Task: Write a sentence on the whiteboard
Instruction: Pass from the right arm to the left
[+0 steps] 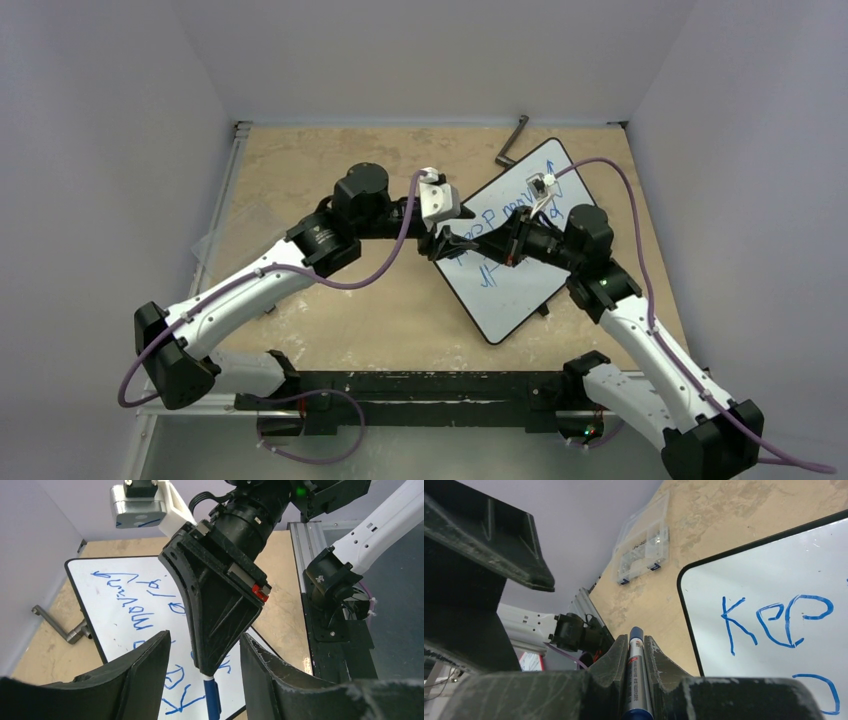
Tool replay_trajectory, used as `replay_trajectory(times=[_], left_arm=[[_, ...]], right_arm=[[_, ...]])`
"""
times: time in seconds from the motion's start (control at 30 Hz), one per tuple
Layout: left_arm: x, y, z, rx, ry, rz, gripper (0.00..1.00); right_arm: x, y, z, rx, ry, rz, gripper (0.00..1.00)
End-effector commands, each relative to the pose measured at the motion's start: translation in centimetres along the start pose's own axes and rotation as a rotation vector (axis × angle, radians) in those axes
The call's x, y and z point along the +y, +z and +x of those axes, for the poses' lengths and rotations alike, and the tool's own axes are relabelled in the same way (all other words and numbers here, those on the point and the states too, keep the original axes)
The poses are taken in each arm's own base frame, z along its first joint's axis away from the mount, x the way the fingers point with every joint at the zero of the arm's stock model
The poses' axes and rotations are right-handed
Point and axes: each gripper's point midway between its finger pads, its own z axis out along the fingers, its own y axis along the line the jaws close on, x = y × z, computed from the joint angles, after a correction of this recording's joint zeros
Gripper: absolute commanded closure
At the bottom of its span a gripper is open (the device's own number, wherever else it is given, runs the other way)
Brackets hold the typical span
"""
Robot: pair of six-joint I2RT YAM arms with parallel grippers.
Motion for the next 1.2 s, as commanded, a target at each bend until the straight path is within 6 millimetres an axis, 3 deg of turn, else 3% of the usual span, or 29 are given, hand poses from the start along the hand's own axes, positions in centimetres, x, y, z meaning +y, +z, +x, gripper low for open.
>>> replay_trajectory(times=[0.0, 0.3, 0.8, 0.9, 1.03, 1.17], left_arm=[[0.4, -1.4, -0.8, 0.027, -0.033, -0.001, 0.47], [0.5, -3.6, 1.5, 0.086, -0.118, -0.021, 0.42], [-0.8, -1.8, 3.1, 0.127, -0.230, 0.117, 0.50], [-1.0, -1.3, 3.1, 0.123, -0.255, 0.147, 0.61], [-1.2, -0.7, 2.8, 0.117, -0.283, 0.184, 0.98], [-1.2, -0.6, 2.9, 0.118, -0.294, 0.184, 1.00]], right_arm=[[2.6, -0.6, -2.0, -0.037, -0.084, -0.062, 1.00], [4.0, -1.4, -2.6, -0.060, -0.144, -0.096, 1.00], [7.8, -2.2, -3.7, -0.076, -0.188, -0.253, 1.00], [8.4, -2.3, -3.7, -0.073, -0.194, -0.286, 1.00], [8.5, -2.2, -3.5, -0.066, -0.196, -0.302, 1.00], [8.2, -2.2, -3.7, -0.079, -0.202, -0.285, 0.99]])
